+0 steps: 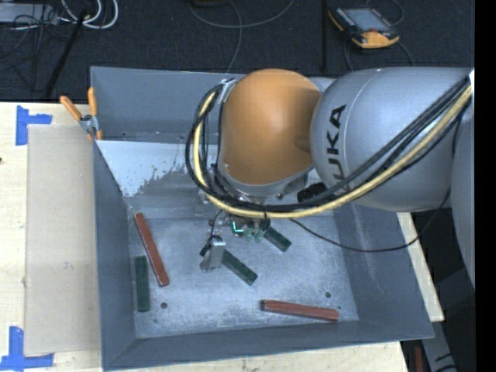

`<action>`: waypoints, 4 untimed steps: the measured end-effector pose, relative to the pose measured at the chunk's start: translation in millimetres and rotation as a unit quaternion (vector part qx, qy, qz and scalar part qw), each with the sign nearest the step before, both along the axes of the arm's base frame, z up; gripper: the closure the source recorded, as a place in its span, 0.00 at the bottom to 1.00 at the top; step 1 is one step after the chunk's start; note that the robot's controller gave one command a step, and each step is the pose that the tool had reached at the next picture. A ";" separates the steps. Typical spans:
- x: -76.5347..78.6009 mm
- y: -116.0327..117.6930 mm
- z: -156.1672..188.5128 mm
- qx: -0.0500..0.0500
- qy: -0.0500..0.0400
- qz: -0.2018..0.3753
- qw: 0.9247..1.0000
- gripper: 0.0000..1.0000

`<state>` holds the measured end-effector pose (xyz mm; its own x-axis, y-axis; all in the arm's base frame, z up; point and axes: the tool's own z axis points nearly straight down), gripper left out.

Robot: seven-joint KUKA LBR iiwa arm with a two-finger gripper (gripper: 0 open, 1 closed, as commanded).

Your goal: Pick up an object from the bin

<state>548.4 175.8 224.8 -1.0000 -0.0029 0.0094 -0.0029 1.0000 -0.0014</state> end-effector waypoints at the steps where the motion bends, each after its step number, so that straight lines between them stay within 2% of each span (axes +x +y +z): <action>1: -19.9 -85.9 -158.8 -0.002 0.000 -0.173 0.985 0.00; 2: -10.5 -88.7 -123.5 0.000 -0.006 -0.182 0.983 0.00; 3: -22.2 -86.5 -120.6 -0.001 -0.003 -0.249 0.968 0.00; 4: -21.7 -103.6 -156.9 -0.002 -0.002 -0.305 0.952 0.00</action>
Offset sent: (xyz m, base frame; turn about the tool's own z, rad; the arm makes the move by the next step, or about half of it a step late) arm -0.0177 -0.0844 -0.1548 0.3464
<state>526.7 72.2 67.8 -0.8151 0.5792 0.0046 0.5792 0.8152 -0.0038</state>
